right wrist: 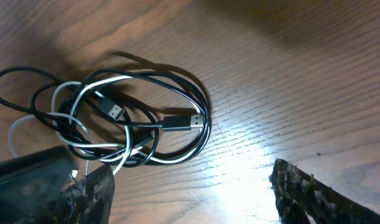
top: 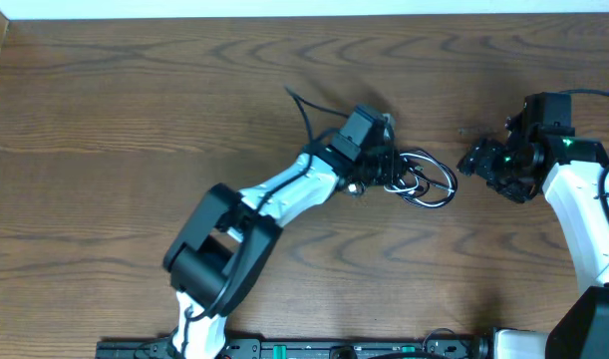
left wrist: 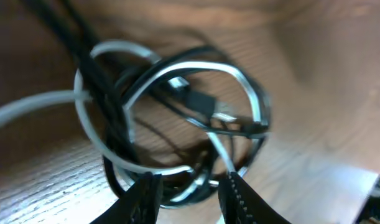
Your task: Untangle cables
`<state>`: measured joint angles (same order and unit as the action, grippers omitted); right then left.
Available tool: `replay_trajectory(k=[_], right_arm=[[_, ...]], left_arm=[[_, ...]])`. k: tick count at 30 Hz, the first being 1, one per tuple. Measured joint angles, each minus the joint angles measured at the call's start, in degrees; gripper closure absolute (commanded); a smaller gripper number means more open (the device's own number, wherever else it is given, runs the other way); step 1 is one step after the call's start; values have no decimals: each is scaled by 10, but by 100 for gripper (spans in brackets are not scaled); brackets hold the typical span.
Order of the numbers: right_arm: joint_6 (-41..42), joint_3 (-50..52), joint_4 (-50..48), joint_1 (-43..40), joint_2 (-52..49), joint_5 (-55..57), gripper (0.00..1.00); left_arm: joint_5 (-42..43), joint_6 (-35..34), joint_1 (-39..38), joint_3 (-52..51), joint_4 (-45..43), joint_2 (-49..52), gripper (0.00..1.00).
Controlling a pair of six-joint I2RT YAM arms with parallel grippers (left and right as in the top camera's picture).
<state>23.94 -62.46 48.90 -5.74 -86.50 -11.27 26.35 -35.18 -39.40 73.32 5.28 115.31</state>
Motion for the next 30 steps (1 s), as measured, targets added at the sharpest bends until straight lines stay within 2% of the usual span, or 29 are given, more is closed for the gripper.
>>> replay_trajectory(k=[12, 20, 22, 24, 27, 30], right_arm=[[0, 0, 3, 0, 0, 7, 23], [-1, 0, 3, 0, 0, 8, 23], [-1, 0, 3, 0, 0, 8, 23], [-2, 0, 3, 0, 0, 7, 23], [-8, 0, 0, 0, 0, 1, 25], [-29, 0, -16, 0, 0, -23, 28]], left_arm=[[-119, -26, -22, 0, 19, 26, 77], [-171, -26, -37, 7, 46, 33, 77], [-182, -26, -42, 8, 46, 33, 93], [-189, -28, -44, 9, 44, 33, 93], [-190, -8, -45, 10, 35, 32, 93], [-167, 48, -40, 10, 34, 26, 93]])
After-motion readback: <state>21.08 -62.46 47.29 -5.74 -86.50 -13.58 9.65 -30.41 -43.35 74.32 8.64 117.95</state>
